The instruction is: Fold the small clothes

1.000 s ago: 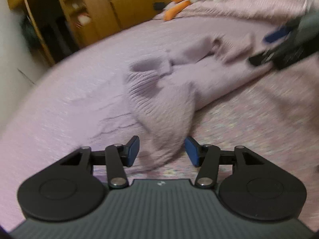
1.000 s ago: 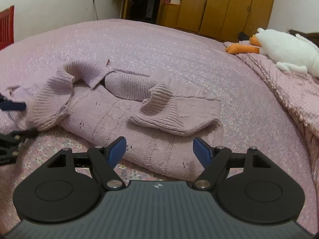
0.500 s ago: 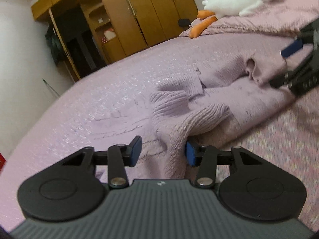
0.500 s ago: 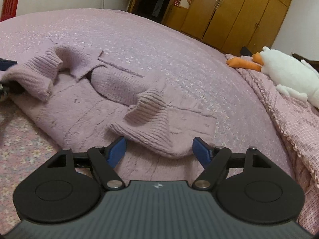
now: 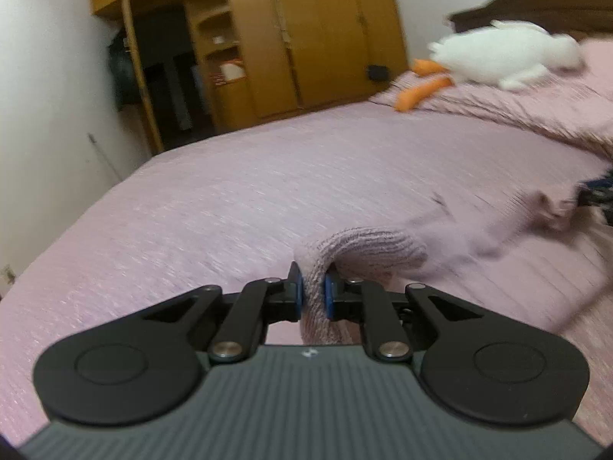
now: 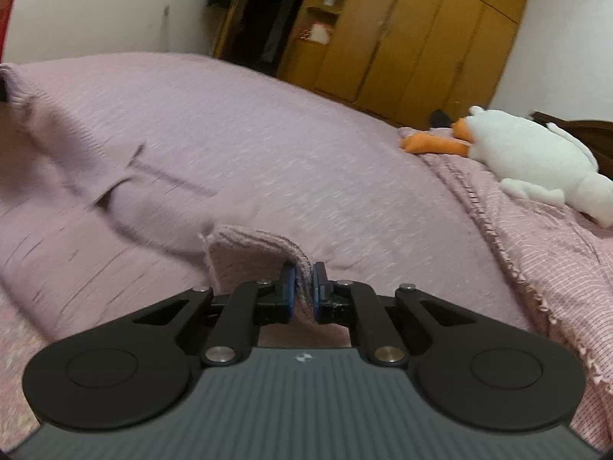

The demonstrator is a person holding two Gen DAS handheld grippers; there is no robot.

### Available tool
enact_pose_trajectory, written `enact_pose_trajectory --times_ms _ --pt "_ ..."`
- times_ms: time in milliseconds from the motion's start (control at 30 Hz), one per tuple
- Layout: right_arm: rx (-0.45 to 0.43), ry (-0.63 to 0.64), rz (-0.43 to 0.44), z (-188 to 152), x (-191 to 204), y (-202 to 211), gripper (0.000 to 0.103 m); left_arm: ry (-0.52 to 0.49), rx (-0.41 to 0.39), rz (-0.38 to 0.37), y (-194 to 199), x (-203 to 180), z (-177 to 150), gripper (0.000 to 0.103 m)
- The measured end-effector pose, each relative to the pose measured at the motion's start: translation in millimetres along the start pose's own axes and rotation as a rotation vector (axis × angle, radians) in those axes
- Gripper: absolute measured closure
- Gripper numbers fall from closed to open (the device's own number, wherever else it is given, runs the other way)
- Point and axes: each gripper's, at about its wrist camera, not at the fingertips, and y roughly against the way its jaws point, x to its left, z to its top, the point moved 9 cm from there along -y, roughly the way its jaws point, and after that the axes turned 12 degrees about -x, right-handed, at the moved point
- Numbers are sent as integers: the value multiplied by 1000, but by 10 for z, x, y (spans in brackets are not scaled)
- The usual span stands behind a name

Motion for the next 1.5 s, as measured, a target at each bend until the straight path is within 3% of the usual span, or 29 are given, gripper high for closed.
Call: enact_pose_trajectory --times_ms 100,167,300,400,500,533,567,667,800,933,1000,1033,1067,1200,1333,1500 --pt "29 -75 -12 5 -176 -202 95 12 6 27 -240 246 51 90" --pt "96 -167 -18 -62 -288 -407 95 14 33 30 -423 332 12 90" --pt "230 -310 -56 -305 -446 -762 93 35 155 29 -820 375 -278 87" --pt "261 -347 -59 -431 -479 -862 92 62 241 56 -1001 403 -525 84" --pt "250 -329 -70 -444 -491 -839 81 95 241 98 -1006 509 -592 68" --pt "246 -329 -72 -445 -497 -828 73 109 237 112 -990 563 -598 64" --pt "241 -335 -73 -451 -510 -821 65 123 235 123 -993 604 -594 64" --pt "222 -381 -74 -459 -577 -788 58 162 229 139 -984 742 -588 64" --pt "209 -415 -72 -458 -593 -693 57 203 215 116 -861 838 -543 67" --pt "194 -374 -73 -423 -551 -665 57 172 224 123 -821 852 -573 66" --pt "197 -355 -76 -427 -534 -698 66 166 245 128 -873 820 -623 66" --pt "199 -367 -75 -436 -542 -726 80 162 260 132 -883 813 -663 66" --pt "207 -384 -71 -455 -539 -756 86 158 272 138 -885 817 -702 65" --pt "220 -340 -100 -509 -475 -856 86 154 304 138 -919 812 -806 65" --pt "232 -379 -110 -491 -528 -823 86 166 319 134 -972 827 -804 65" --pt "213 -430 -68 -318 -542 -464 84 200 330 100 -799 889 -704 67"
